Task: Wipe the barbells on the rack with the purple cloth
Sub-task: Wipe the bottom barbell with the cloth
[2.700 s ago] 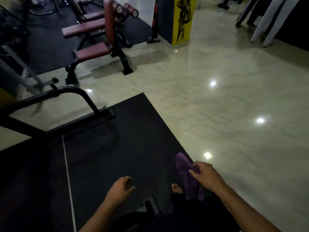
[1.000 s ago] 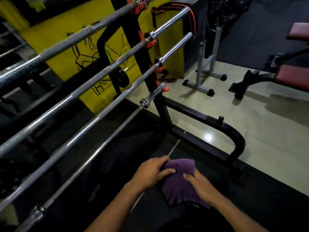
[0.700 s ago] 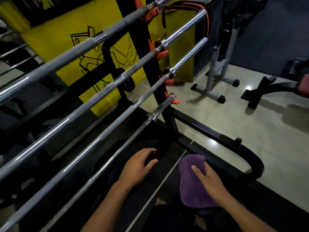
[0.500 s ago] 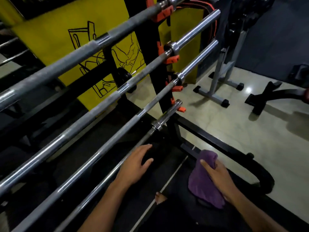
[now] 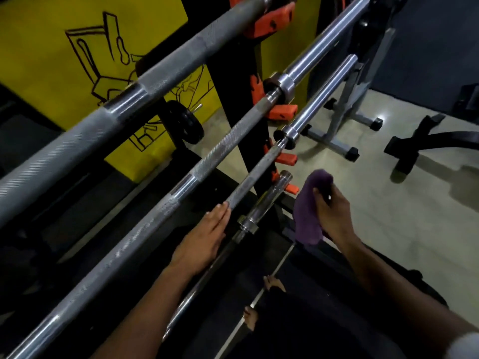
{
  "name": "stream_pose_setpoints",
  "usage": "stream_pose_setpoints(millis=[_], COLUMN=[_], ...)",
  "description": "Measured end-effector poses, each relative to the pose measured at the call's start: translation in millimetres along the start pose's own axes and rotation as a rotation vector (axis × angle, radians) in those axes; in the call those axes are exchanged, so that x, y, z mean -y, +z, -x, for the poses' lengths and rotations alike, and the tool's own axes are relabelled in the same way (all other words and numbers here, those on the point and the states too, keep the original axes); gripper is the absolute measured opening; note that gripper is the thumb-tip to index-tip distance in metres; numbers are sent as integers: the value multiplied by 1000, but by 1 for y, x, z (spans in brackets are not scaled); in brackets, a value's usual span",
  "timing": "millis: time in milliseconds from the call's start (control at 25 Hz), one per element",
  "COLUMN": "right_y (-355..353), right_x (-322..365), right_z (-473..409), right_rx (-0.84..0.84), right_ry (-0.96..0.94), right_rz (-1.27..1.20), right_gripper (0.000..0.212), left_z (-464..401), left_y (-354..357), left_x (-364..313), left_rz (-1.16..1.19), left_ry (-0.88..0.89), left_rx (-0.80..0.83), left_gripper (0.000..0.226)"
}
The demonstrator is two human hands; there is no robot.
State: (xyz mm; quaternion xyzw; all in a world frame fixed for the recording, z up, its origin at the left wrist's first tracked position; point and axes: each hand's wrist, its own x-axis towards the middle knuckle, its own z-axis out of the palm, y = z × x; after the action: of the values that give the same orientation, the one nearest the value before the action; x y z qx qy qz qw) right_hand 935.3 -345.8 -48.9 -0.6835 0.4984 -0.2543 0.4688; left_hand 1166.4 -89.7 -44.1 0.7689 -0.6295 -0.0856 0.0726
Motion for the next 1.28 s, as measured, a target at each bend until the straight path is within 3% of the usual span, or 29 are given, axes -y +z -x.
stream_pose_setpoints(millis=[120, 280, 480, 600, 720, 920, 1040, 1120, 1200, 1280], right_y=[43, 100, 134, 159, 143, 96, 114, 136, 140, 125], right_x=[-8, -51, -82, -83, -75, -76, -68, -68, -74, -82], right_z=[-53, -100, -79, -20, -45, -123, -91, -46, -25, -60], right_rx=[74, 195, 176, 478, 655, 477, 438, 551, 771, 786], right_ry=[-194, -407, -512, -704, -908, -811, -632, -654, -830, -926], right_rz=[246, 641, 541, 602, 667, 680, 543, 494, 546, 602], right_gripper=[31, 46, 46, 52, 51, 52, 58, 59, 60, 62], left_z=[1, -1, -1, 1, 0, 3, 2, 3, 3, 3], left_y=[4, -1, 2, 2, 1, -1, -2, -2, -3, -4], left_x=[-2, -4, -5, -5, -6, -8, -8, -8, -9, -9], left_rz=[-18, -46, -57, -46, -71, -50, -49, -45, -37, -43], left_ry=[-5, 25, 0, -5, -1, -15, -9, -16, -16, -19], left_rx=[-30, -61, -54, -31, -29, -39, -37, -32, -24, -25], left_gripper=[63, 56, 54, 56, 57, 58, 58, 59, 62, 62])
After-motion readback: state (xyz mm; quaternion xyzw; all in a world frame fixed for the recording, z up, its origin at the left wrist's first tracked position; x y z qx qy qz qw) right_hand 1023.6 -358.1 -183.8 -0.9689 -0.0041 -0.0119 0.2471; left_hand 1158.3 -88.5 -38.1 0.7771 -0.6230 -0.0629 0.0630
